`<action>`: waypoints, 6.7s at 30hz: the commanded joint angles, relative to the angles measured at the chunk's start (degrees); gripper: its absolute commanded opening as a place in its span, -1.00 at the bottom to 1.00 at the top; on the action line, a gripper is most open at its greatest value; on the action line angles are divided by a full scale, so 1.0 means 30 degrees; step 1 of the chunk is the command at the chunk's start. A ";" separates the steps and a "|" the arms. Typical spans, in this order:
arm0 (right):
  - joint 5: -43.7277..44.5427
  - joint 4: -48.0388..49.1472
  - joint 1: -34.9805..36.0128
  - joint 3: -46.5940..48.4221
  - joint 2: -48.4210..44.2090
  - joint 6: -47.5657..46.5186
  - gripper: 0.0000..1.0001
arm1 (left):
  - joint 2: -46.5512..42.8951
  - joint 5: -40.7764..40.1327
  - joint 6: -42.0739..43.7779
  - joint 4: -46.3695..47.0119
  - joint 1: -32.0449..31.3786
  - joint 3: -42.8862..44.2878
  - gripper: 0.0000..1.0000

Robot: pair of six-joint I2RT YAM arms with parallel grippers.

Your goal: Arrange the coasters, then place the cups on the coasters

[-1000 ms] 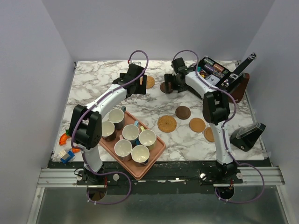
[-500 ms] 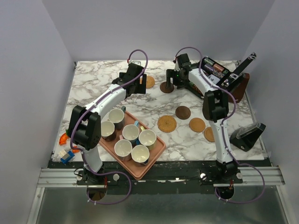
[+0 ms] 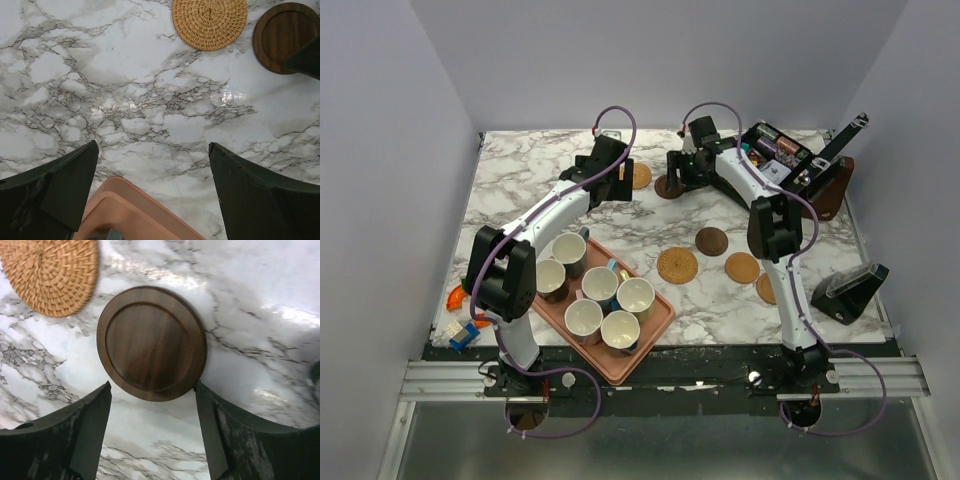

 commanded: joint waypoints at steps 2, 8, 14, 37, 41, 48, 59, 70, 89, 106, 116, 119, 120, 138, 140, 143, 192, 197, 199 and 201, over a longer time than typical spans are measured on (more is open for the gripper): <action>-0.0817 -0.1267 0.0953 0.0602 0.0876 -0.0994 0.47 | -0.0350 -0.0138 -0.0177 -0.0081 0.0081 -0.0118 0.98; -0.0582 -0.1852 0.1392 0.0631 0.0875 -0.1785 0.44 | -0.0350 -0.0108 -0.0235 -0.0051 0.0081 -0.0265 0.98; -0.0405 -0.2118 0.1686 0.0427 0.0613 -0.2023 0.41 | -0.0467 -0.0020 -0.0265 0.0007 0.0081 -0.0411 0.98; 0.0765 0.2476 0.0837 -0.5801 -0.4740 -0.1871 0.81 | -0.1375 0.0067 -0.0557 0.0241 0.0081 -0.0792 0.98; 0.1408 0.4033 0.1011 -0.9498 -0.8083 -0.3861 0.83 | -0.1551 0.0214 -0.0470 0.0271 0.0081 -0.0880 0.98; 0.2435 0.4269 0.2444 -1.5942 -1.2771 -0.6267 0.82 | -0.2049 0.0126 -0.0440 0.0856 0.0081 -0.1348 0.98; 0.3374 0.5616 0.6050 -2.1224 -1.4361 -0.5743 0.65 | -0.2664 0.0185 -0.0909 0.1091 0.0081 -0.2461 0.98; 0.4720 0.4709 0.6403 -1.9586 -1.0847 -0.4775 0.32 | -0.4538 -0.1162 -0.1289 0.0974 0.0169 -0.4277 0.98; 0.4517 0.0843 0.5876 -0.9130 -0.4400 -0.5390 0.25 | -0.5125 -0.1397 -0.1730 0.0886 0.0930 -0.4484 0.98; 0.4665 0.1925 0.5729 -1.2547 -0.8967 -0.4454 0.84 | -0.5038 -0.0782 -0.1700 0.1238 0.1048 -0.4718 0.98; 0.3929 0.3626 0.5963 -1.5543 -0.9235 -0.5039 0.67 | -0.4569 -0.0430 -0.1290 0.0975 0.1077 -0.4279 0.98; 0.4193 0.3713 0.6139 -1.5103 -0.8532 -0.5214 0.49 | -0.4685 -0.0489 -0.1261 0.0974 0.1077 -0.4278 0.98; 0.4397 0.3713 0.6197 -1.4811 -0.8239 -0.5244 0.44 | -0.4686 -0.0489 -0.1232 0.0974 0.1077 -0.4279 0.98; 0.7299 -0.0064 0.6227 -0.6405 -0.2760 -0.5156 0.09 | -0.5506 -0.0606 -0.1407 0.1179 0.1575 -0.5274 0.98; 0.7241 -0.0300 0.6198 -0.5787 -0.2466 -0.5069 0.11 | -0.5565 -0.0547 -0.1466 0.1179 0.1663 -0.5391 0.98; 0.7270 -0.0359 0.6081 -0.5347 -0.2231 -0.4864 0.12 | -0.5681 -0.0489 -0.1553 0.1237 0.1809 -0.5567 0.98; 0.6597 0.2218 0.1951 -1.9965 -1.2575 -0.0762 0.88 | -0.5652 0.0742 -0.1730 0.1735 0.2190 -0.5128 0.98; 0.6714 0.2131 0.1657 -1.9409 -1.1695 -0.0761 0.86 | -0.6120 0.0420 -0.1905 0.1589 0.2190 -0.5391 0.98; 0.6655 0.2306 0.1628 -1.9321 -1.1431 -0.1024 0.85 | -0.6209 0.0332 -0.1993 0.1705 0.2190 -0.5567 0.98; 0.6248 0.2424 0.1628 -1.9174 -1.1167 -0.1607 0.79 | -0.6297 0.0331 -0.2110 0.1736 0.2190 -0.5626 0.98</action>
